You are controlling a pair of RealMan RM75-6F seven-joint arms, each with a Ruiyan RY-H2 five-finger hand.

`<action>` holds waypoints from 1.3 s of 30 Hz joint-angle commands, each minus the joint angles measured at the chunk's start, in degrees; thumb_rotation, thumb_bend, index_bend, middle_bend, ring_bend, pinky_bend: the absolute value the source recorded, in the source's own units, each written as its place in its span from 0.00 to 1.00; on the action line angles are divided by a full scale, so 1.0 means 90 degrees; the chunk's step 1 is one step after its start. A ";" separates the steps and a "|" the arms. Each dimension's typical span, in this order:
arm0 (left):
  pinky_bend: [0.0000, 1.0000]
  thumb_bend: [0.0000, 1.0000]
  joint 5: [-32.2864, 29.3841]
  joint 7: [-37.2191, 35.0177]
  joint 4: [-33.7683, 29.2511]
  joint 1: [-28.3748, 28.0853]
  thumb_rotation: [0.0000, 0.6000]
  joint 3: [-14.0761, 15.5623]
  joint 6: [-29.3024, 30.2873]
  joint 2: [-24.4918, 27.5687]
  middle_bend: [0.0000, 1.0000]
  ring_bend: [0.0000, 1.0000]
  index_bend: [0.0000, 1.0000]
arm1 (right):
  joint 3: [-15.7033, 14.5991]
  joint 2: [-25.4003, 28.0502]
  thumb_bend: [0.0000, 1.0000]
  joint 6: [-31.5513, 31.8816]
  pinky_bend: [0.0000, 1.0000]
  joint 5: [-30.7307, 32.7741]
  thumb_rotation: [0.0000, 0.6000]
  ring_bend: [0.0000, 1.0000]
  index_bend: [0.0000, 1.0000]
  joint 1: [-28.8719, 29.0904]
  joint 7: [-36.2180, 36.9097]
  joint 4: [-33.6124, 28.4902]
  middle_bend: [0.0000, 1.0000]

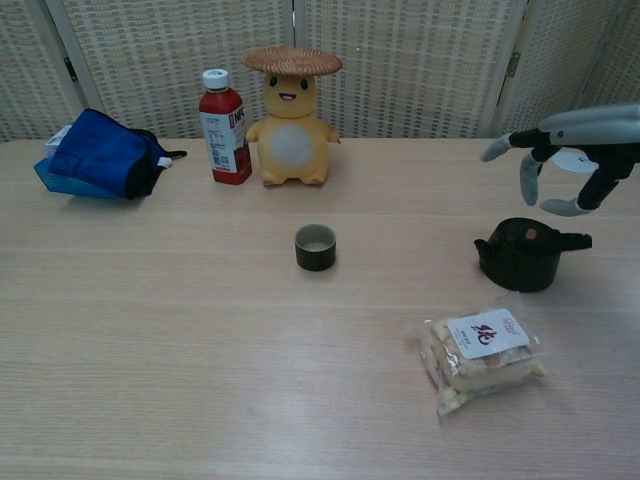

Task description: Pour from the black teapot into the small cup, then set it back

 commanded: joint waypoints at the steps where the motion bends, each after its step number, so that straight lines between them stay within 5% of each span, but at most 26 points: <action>1: 0.00 0.14 0.0016 -0.0033 0.0028 0.0011 1.00 0.0001 0.0020 -0.0005 0.00 0.00 0.00 | -0.0076 0.0054 0.26 0.0312 0.01 -0.0088 1.00 0.23 0.10 -0.0178 -0.0154 -0.0186 0.36; 6: 0.00 0.14 0.0032 -0.0087 0.0060 0.0035 1.00 0.0003 0.0055 0.0003 0.00 0.00 0.00 | -0.0169 0.0060 0.16 0.0737 0.00 -0.0269 1.00 0.24 0.20 -0.0459 -0.0262 -0.0304 0.34; 15: 0.00 0.14 0.0048 -0.0122 0.0088 0.0045 1.00 0.0013 0.0044 -0.0012 0.00 0.00 0.00 | -0.0274 -0.0115 0.12 0.1094 0.00 -0.0382 1.00 0.31 0.32 -0.0845 -0.0298 -0.0248 0.39; 34: 0.00 0.14 0.0081 -0.0251 0.0084 0.0060 1.00 0.0016 0.0044 -0.0009 0.00 0.00 0.00 | -0.0180 -0.0593 0.00 0.1143 0.00 -0.0745 1.00 0.32 0.39 -0.1112 -0.0196 0.0187 0.47; 39: 0.00 0.13 0.0077 -0.0364 0.0113 0.0074 1.00 0.0006 0.0070 -0.0040 0.00 0.00 0.00 | -0.0141 -0.0731 0.00 0.1270 0.00 -0.0748 0.86 0.32 0.43 -0.1155 -0.0406 0.0263 0.48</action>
